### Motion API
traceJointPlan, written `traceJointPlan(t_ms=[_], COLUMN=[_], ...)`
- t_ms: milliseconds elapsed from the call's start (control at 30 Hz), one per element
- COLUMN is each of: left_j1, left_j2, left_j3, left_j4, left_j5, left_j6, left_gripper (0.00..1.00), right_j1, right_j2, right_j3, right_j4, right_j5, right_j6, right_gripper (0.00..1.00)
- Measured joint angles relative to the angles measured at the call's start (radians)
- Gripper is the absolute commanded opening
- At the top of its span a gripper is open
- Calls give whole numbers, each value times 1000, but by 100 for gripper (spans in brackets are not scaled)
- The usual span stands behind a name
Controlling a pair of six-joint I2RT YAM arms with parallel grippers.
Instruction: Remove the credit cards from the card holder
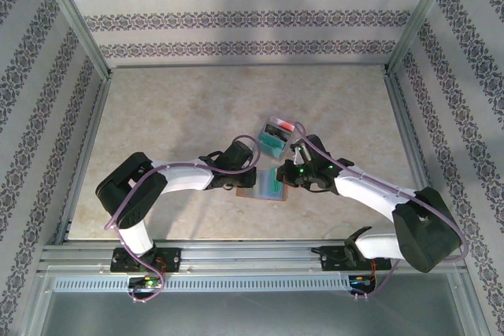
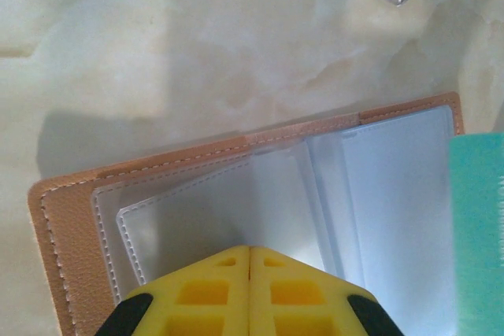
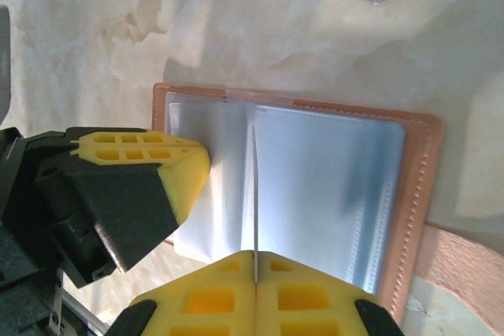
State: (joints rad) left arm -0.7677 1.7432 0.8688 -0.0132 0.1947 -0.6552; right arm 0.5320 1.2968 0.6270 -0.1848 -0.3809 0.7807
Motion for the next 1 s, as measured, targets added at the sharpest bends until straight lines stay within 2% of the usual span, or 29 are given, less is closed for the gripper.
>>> traceJointPlan(t_ms=[267, 433, 633, 900, 1000], left_j1=[15, 24, 24, 27, 35], left_j2=[-51, -79, -141, -333, -399], left_j3=[-50, -68, -69, -87, -118], left_j4=[-6, -32, -69, -108, -130], left_j5=[-32, -53, -90, -193, -253], left_j6=[39, 73, 105, 94, 79], left_gripper=[6, 15, 44, 100, 99], right_j1=[-20, -39, -46, -46, -46], right_j2=[-38, -26, 59, 215, 274], right_j3=[127, 245, 394, 596, 655], right_j4=[-121, -204, -301, -402, -426], right_j5=[35, 72, 116, 140, 149], right_j6=[-137, -255, -419, -659, -734], right_gripper=[4, 3, 2, 2, 2])
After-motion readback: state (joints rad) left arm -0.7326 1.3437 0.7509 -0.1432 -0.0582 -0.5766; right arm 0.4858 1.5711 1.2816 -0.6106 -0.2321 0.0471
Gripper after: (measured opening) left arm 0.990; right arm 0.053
